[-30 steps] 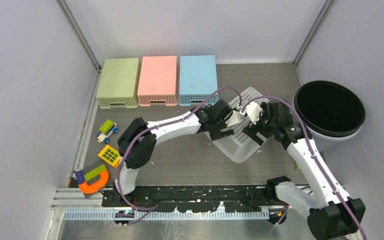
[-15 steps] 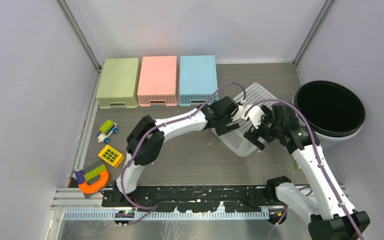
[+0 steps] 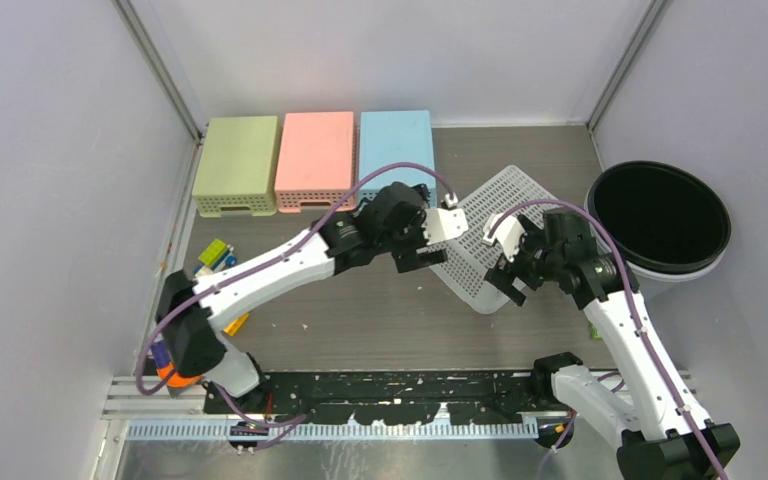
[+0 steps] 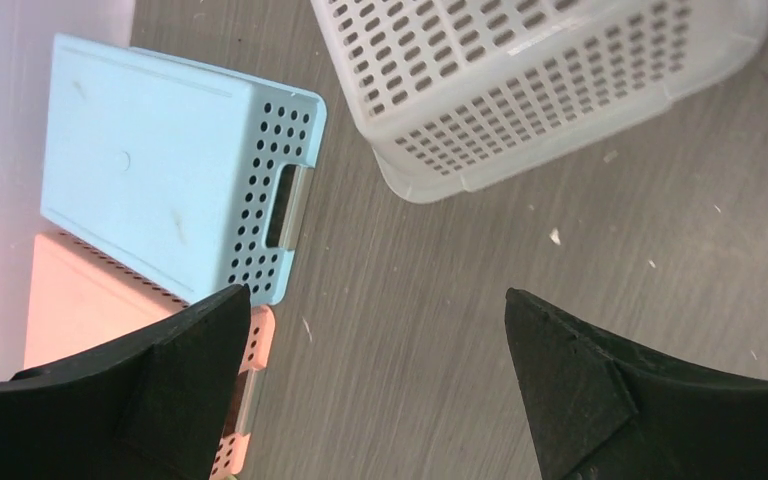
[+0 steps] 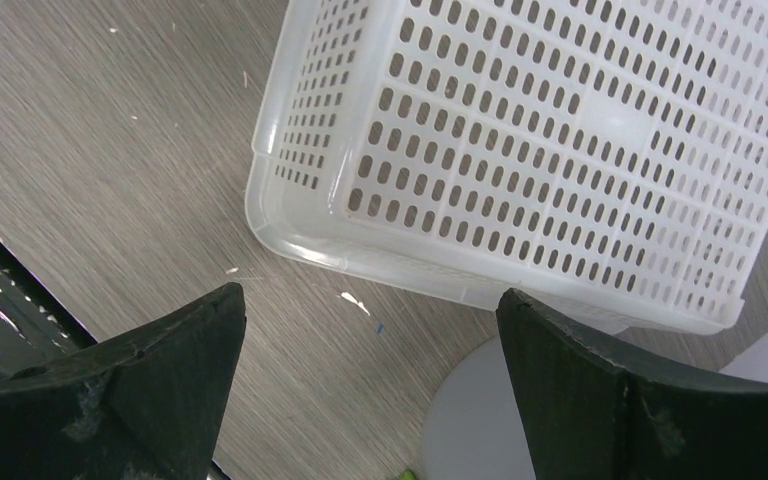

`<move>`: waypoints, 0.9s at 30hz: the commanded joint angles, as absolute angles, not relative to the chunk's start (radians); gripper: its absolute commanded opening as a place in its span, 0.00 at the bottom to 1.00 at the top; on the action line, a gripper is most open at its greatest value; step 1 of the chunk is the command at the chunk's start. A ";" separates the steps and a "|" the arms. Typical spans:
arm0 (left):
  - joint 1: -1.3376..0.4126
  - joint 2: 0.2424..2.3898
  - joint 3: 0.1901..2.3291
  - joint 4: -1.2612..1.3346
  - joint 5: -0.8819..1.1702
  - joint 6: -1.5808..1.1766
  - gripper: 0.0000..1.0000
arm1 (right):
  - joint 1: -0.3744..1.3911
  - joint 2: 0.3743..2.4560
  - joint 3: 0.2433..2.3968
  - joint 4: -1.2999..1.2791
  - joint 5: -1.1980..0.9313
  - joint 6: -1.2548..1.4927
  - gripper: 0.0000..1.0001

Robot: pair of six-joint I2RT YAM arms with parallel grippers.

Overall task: Turn the large container upside down
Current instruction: Move the container to the center of the board.

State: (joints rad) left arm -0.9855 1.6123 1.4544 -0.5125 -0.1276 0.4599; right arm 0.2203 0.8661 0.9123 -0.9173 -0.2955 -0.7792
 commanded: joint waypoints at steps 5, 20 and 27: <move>-0.802 1.309 1.248 -0.570 0.119 0.585 1.00 | 0.255 0.916 0.942 -0.877 -0.354 -0.761 0.99; -0.388 1.004 0.913 -0.546 0.334 0.532 1.00 | 0.386 1.024 0.846 -0.656 -0.138 -0.652 0.99; -0.328 0.921 0.810 -0.510 0.387 0.529 1.00 | 0.398 1.099 0.808 -0.572 -0.007 -0.602 0.93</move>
State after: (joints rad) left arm -0.3634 0.9394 0.8326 -0.5522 0.3252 0.5400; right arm 0.3916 1.0710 0.8211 -0.6769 -0.1104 -0.6491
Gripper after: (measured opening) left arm 0.996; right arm 0.946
